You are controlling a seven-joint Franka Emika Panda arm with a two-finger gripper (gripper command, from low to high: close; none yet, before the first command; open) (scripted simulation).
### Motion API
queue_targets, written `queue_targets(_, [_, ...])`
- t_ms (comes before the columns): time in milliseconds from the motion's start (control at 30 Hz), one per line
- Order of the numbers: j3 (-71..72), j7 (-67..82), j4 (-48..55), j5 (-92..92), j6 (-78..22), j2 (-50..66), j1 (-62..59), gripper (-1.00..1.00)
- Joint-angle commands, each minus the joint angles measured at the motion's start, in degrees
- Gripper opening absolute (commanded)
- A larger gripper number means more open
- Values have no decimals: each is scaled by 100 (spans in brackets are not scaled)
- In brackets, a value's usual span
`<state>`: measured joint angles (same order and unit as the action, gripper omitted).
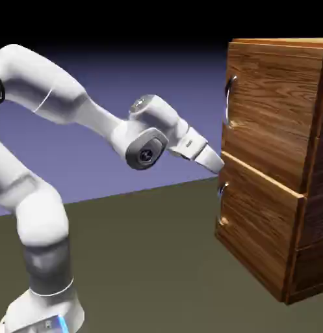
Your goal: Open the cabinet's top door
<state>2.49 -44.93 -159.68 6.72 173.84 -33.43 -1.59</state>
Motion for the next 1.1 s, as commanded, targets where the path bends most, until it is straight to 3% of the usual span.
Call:
queue_targets(0, [93, -92, 49, 250, -6, -29, -85, 0])
queue_targets(1067, [3052, -3027, 1614, 8225, -208, -943, -2786, 0])
